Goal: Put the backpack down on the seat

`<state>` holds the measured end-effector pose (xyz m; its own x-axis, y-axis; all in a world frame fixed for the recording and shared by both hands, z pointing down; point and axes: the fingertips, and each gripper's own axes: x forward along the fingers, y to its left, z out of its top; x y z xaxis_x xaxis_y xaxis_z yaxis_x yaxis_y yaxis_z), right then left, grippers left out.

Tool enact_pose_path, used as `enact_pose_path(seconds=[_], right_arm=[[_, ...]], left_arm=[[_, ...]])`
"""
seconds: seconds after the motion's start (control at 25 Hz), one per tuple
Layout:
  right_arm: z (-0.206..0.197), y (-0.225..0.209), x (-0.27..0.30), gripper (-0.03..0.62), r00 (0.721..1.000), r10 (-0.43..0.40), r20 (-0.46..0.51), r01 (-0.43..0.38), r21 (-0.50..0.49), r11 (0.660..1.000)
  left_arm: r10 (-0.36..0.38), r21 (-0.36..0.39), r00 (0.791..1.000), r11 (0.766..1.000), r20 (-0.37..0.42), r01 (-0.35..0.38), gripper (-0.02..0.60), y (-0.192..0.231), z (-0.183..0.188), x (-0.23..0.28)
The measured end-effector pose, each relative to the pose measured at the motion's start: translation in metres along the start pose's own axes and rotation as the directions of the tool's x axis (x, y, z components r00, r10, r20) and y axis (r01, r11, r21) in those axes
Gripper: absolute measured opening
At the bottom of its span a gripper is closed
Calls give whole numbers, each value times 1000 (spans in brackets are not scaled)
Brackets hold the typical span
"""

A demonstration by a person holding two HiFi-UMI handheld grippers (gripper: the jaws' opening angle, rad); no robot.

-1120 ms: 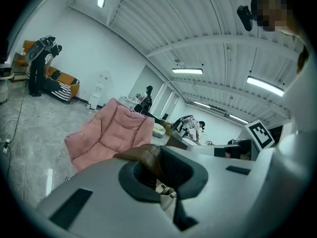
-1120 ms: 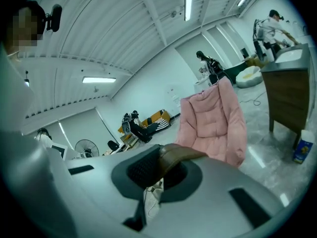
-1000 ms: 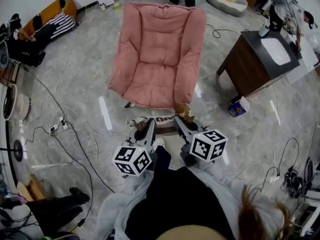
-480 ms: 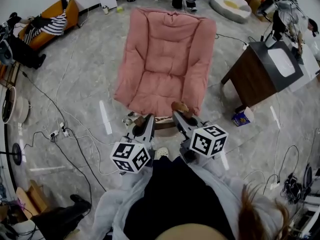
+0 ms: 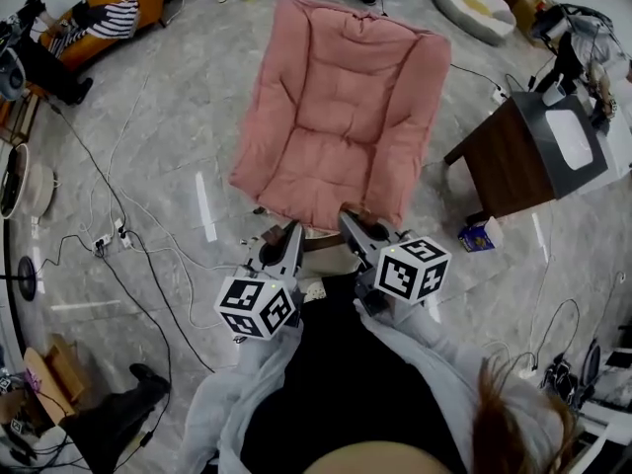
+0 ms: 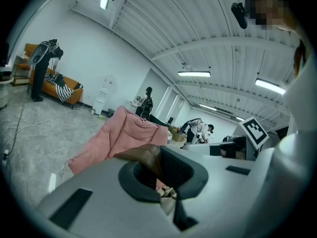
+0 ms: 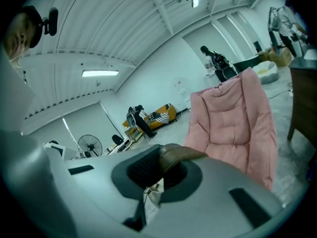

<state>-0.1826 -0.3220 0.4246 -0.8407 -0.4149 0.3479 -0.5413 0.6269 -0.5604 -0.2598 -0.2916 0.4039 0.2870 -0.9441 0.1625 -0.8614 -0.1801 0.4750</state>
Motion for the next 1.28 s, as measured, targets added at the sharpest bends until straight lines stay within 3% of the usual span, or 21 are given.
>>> enact_pose_path(seconds=[0.48,0.92,1.08,1.28], right_arm=[[70,-37,82,8,989,119,-83,-122,-21,992],[142,-100,182,8,946,192,-262,-228,-115,967],[169,-109,210,8,934,218,-284,-269,-154,951],[178,-129,224,8,918,245,-311,-288,-101,952]], left_arm=[[89,-36,996,995,31,-88,14,48,43,74],[130,-65,991,990,17,-129,14,96,79,180],[145,-69,989,987,15,-143,14,110,89,206],[133,-77,991,988,-6,-133,14,112,90,231]])
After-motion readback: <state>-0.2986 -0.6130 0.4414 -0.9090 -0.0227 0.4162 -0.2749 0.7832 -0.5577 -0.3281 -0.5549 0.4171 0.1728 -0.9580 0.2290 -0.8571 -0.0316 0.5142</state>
